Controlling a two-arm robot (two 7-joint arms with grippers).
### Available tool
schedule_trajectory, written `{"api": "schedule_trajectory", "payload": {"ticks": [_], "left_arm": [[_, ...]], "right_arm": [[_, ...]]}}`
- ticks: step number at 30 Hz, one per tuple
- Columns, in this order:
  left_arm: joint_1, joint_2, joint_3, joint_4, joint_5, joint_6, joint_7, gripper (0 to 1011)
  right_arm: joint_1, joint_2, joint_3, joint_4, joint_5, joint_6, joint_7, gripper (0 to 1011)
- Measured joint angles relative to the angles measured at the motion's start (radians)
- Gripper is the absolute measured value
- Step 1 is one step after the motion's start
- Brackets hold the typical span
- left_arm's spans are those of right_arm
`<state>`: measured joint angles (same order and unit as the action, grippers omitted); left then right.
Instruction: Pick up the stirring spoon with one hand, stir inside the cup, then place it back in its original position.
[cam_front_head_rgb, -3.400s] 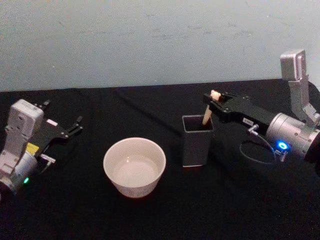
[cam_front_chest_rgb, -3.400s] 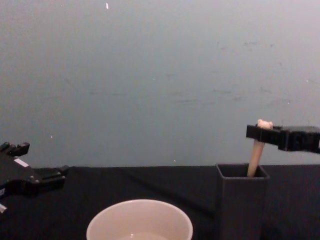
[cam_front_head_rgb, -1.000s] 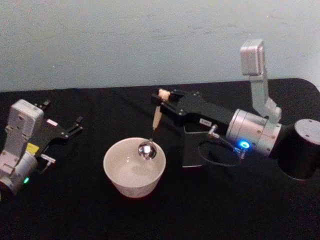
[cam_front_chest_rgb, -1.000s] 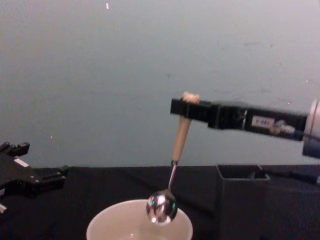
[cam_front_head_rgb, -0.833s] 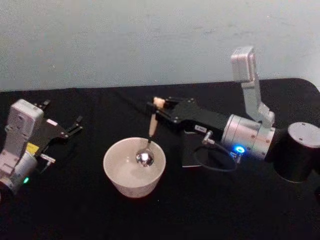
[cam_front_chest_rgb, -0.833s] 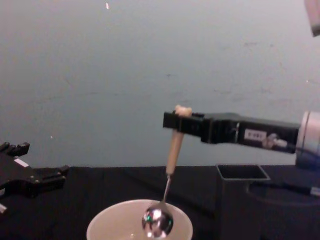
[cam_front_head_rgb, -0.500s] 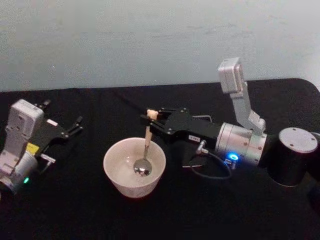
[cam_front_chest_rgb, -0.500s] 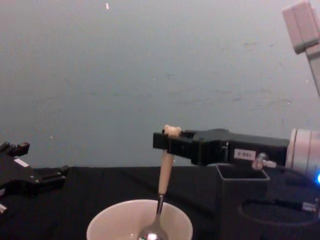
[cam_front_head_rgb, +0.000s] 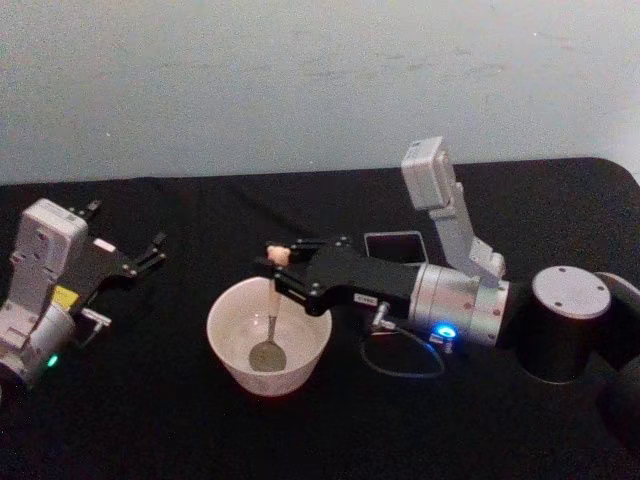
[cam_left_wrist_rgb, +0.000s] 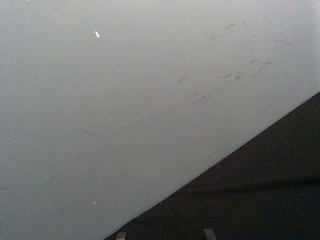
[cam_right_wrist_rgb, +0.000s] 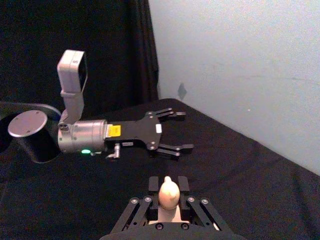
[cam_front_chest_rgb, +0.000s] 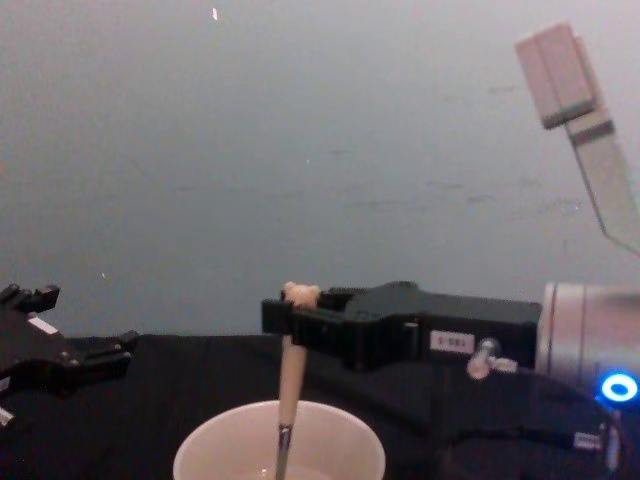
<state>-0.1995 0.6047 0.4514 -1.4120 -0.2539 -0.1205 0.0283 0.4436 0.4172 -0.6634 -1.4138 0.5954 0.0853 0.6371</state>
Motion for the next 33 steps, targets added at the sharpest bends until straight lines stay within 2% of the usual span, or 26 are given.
{"api": "schedule_trajectory", "payload": {"ticks": [7,17,25,33], "left_arm": [[0.0,0.0,0.0,0.0,0.0,0.0,0.0,1001],[0.0,0.0,0.0,0.0,0.0,0.0,0.0,1001],[0.0,0.0,0.0,0.0,0.0,0.0,0.0,1001],[0.0,0.0,0.0,0.0,0.0,0.0,0.0,1001]], "right_arm": [[0.006,-0.019,-0.024,0.009,-0.038,-0.009,0.001,225],[0.043,-0.082,-0.035,0.075,-0.094,-0.027,-0.022,225],[0.081,-0.139,-0.003,0.154,-0.111,-0.031,-0.059,225],[0.093,-0.151,0.032,0.187,-0.121,-0.031,-0.072,225]]}}
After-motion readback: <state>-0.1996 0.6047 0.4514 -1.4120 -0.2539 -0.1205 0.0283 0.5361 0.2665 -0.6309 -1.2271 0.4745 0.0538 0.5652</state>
